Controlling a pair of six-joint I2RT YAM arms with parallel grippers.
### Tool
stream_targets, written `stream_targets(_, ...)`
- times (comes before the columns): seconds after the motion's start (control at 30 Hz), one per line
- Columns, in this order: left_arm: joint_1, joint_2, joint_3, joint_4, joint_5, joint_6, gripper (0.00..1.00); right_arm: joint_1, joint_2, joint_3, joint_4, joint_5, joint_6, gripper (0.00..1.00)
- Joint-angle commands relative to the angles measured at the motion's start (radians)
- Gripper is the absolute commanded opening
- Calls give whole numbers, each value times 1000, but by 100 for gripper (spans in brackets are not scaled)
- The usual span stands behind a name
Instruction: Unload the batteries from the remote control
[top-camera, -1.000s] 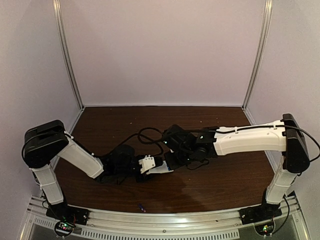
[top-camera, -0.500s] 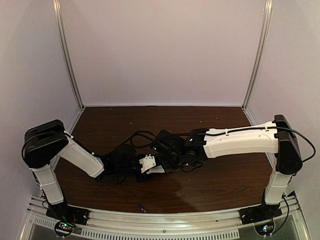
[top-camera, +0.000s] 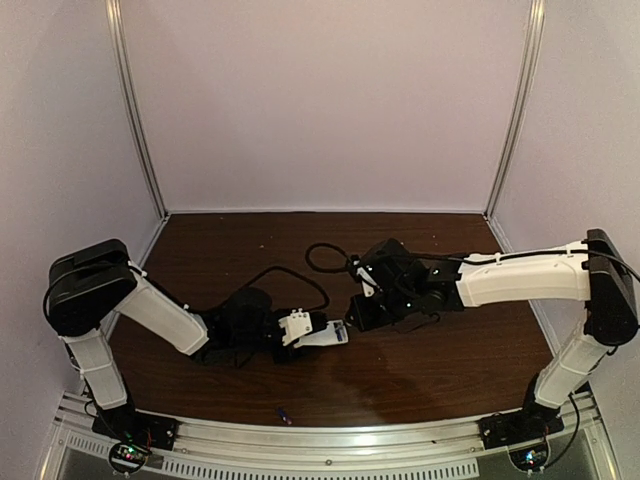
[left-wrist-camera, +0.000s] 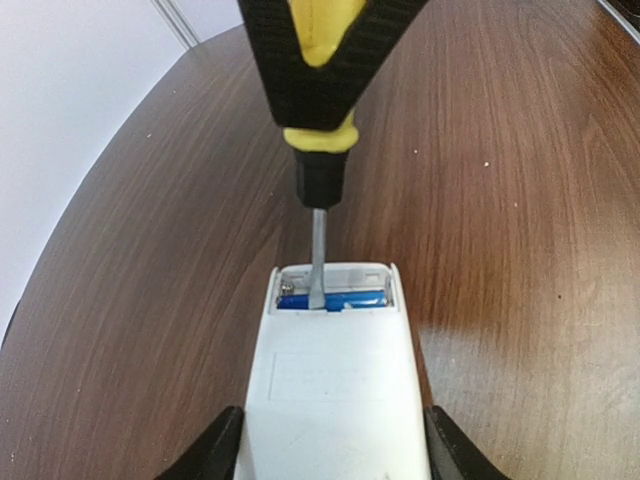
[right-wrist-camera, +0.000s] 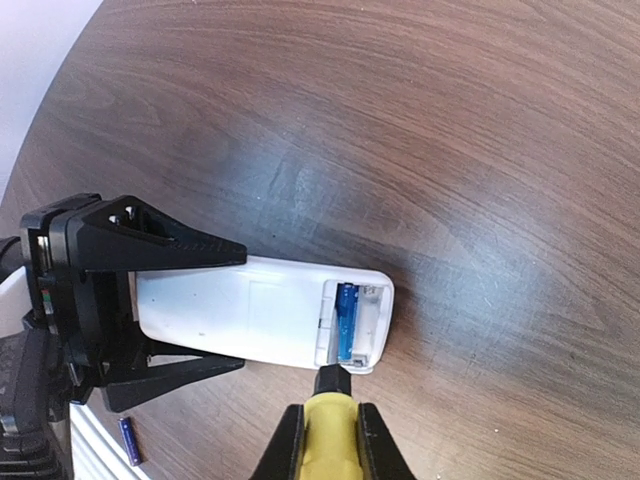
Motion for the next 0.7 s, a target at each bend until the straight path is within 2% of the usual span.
stream_targets(0.0, -32, -19, 46, 93, 111, 33, 0, -2, 71, 7, -44, -118, -43, 0)
stream_targets(0.17, -31, -16, 51, 89, 113, 33, 0, 20, 163, 127, -208, 36, -52, 0)
stream_targets(0.67, -31, -9, 59, 77, 89, 38, 0, 108, 203, 233, -317, 214, -19, 0)
